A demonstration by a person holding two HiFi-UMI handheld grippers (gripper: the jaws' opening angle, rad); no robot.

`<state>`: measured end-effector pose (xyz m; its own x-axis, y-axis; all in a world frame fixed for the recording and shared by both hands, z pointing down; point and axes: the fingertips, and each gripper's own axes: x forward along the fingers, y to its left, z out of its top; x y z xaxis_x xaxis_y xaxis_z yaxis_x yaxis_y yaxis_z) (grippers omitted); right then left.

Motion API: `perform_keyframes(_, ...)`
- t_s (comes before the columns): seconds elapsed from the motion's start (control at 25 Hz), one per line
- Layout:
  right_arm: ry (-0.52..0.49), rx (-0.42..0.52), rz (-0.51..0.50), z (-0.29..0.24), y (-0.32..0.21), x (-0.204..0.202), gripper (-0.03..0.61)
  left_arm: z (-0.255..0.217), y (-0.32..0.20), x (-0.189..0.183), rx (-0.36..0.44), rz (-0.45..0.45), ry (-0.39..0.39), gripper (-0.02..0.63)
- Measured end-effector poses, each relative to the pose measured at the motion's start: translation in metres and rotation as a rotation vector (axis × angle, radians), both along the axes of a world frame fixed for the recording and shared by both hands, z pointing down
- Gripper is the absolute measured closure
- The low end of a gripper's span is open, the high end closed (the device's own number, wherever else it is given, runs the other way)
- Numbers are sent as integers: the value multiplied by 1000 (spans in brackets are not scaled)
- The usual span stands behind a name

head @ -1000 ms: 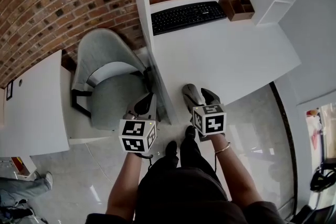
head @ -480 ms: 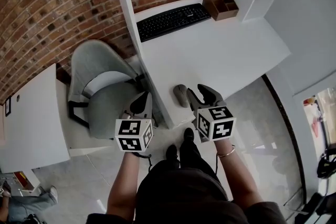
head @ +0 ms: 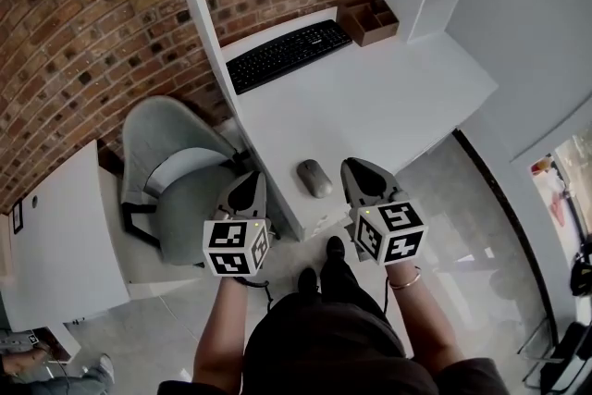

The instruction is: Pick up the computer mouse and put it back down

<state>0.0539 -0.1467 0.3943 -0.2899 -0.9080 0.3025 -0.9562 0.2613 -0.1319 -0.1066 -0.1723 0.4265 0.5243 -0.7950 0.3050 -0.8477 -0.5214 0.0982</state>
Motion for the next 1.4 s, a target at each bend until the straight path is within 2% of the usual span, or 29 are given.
perform_keyframes(0.24, -8, 81, 21, -22, 14, 10, 573, -10, 2, 6, 17, 21, 0, 604)
perform_keyframes(0.48, -23, 122, 54, -28, 29, 22, 574, -15, 7, 11, 27, 44, -4, 604)
perform_keyframes(0.64, -57, 135, 84, -31, 36, 32, 574, -18, 9, 10, 36, 50, -4, 604)
perform_keyframes(1.04, -57, 146, 114, -31, 46, 40, 574, -21, 19, 6, 40, 54, 2, 604)
perform_keyframes(1.4, -60, 157, 106, -33, 55, 41, 574, -26, 25, 10, 48, 56, 11, 604)
